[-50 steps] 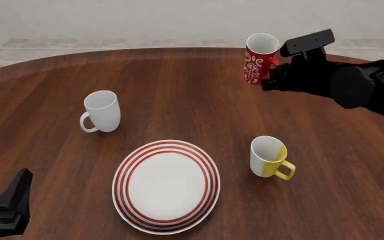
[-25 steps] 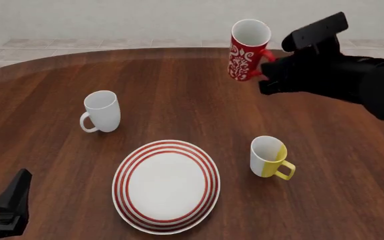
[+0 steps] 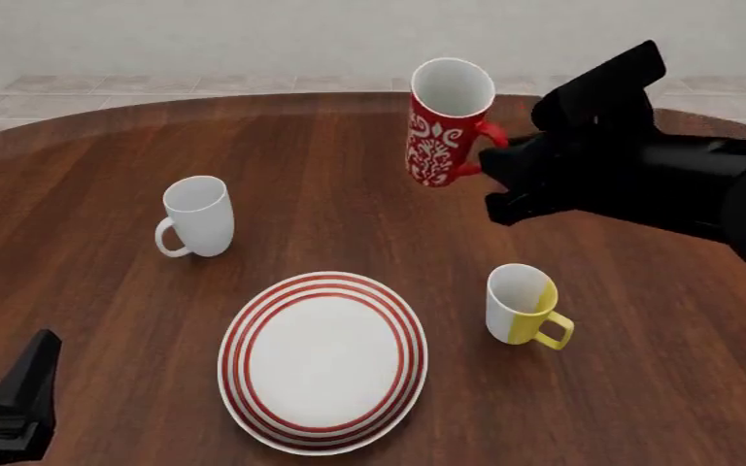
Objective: Pick up the red mug and put it on the plate
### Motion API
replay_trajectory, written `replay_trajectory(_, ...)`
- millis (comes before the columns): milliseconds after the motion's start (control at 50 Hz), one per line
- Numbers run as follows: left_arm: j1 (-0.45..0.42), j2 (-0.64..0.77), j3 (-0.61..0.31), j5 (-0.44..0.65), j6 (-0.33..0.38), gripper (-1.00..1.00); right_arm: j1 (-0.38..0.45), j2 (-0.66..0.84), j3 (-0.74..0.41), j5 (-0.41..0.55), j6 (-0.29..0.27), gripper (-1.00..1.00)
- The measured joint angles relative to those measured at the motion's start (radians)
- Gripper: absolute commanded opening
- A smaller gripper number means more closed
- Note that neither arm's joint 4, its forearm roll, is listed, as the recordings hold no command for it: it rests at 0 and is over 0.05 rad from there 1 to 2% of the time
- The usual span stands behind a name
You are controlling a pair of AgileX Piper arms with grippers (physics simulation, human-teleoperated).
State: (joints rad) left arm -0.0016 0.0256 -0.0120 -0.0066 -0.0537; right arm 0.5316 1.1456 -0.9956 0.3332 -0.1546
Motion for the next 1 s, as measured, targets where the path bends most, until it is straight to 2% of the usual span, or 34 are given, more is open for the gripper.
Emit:
replay_trajectory(680,-0.010,-0.008,-0.002,0.009,0.009,1.00,0.173,-0.013,0.001,0.034,0.055,-1.00)
replay_trajectory(1000,-0.014,-0.016,-0.002,0.014,0.014,1.00,0.227,-0.045,-0.003,0.067,0.059,-1.00)
